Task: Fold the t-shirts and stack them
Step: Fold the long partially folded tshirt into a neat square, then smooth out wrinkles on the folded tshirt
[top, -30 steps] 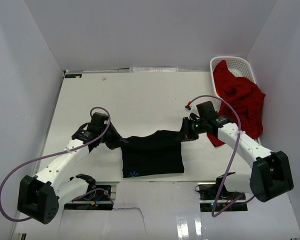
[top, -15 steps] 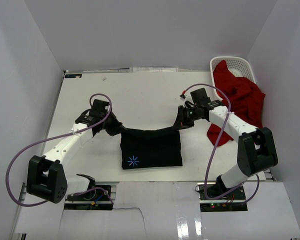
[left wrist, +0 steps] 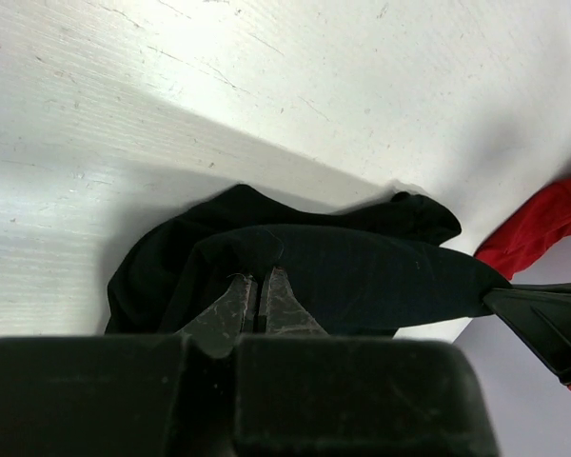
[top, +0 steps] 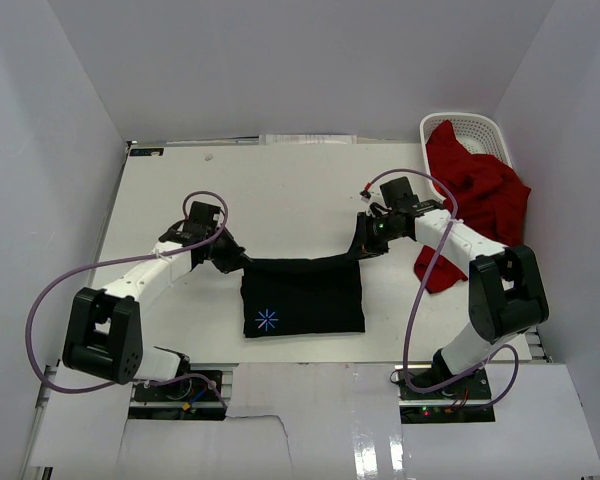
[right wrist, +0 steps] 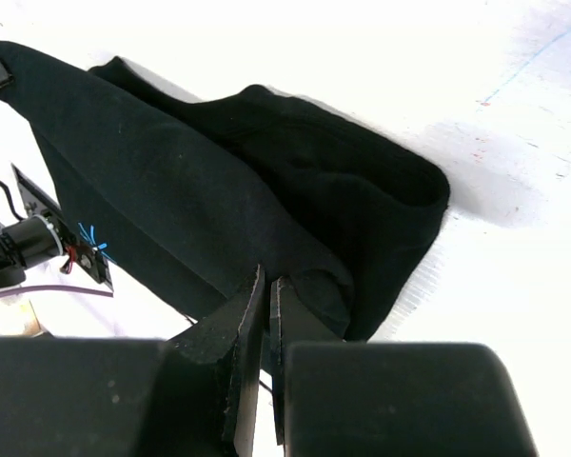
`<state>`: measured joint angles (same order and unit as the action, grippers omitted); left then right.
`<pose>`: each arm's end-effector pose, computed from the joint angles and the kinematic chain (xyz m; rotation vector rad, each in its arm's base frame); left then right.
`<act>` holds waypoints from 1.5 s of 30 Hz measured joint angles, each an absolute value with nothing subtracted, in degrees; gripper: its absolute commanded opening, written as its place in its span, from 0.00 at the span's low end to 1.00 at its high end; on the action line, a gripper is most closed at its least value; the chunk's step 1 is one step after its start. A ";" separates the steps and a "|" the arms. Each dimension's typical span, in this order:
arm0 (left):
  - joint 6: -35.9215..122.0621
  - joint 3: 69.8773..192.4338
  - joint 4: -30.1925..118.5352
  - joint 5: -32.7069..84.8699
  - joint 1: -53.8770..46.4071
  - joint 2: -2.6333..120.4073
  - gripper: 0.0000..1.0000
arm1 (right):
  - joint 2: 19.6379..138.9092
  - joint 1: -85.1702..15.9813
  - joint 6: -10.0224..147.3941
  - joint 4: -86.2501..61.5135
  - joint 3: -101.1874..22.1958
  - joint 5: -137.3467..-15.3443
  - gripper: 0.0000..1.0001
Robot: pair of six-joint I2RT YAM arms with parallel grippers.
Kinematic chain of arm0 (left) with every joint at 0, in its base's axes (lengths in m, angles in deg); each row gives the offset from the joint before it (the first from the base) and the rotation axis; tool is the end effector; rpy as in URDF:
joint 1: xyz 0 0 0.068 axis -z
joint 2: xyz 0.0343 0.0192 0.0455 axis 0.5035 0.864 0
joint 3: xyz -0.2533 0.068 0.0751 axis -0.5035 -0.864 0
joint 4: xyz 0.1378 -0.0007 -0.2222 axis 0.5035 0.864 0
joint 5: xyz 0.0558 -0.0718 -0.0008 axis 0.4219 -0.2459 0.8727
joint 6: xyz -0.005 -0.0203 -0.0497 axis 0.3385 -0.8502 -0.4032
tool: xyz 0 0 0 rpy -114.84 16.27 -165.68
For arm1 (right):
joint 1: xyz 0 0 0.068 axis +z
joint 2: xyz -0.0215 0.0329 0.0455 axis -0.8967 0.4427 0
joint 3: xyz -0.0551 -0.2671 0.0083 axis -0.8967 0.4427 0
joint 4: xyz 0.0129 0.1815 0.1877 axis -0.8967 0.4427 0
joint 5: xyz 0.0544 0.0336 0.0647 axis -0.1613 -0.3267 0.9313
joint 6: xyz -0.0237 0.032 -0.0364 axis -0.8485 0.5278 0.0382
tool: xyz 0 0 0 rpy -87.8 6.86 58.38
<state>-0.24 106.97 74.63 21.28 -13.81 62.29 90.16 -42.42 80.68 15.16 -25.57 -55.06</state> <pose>0.2525 -0.0829 0.2051 -0.8243 2.6259 -0.6978 0.2975 0.1344 0.2161 -0.2517 2.6490 0.9007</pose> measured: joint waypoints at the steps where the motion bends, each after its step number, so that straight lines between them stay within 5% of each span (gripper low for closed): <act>1: -0.22 106.78 74.28 21.22 -13.94 62.37 0.00 | 90.22 -42.51 80.68 15.16 -25.57 -55.28 0.08; 13: -0.24 105.60 70.90 20.23 -14.53 65.13 0.02 | 90.27 -43.60 80.70 13.08 -24.79 -57.07 0.08; 16: 0.06 105.57 70.50 19.97 -14.81 65.76 0.26 | 90.33 -43.97 80.74 12.23 -24.26 -57.29 0.14; 19: 0.59 105.60 70.26 19.99 -15.14 65.76 0.52 | 90.55 -44.15 80.66 11.88 -23.96 -58.25 0.31; 26: 1.13 109.12 71.18 21.98 -16.34 66.02 0.61 | 90.59 -44.61 80.88 8.73 -24.15 -62.82 0.45; 37: 14.14 123.78 64.49 20.15 -15.05 64.06 0.58 | 86.70 -44.37 80.24 2.11 -26.80 -58.03 0.38; 41: 18.79 115.63 59.31 10.18 -14.01 62.85 0.33 | 87.05 -42.60 80.72 -1.50 -21.64 -51.67 0.11; 45: 21.48 108.57 56.54 2.84 -12.48 63.86 0.00 | 89.92 -39.58 81.51 -2.29 -20.59 -48.11 0.08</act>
<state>21.48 108.57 56.54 2.84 -12.48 63.86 89.92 -39.58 81.51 -2.29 -20.59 -48.11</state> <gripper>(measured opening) 0.132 0.080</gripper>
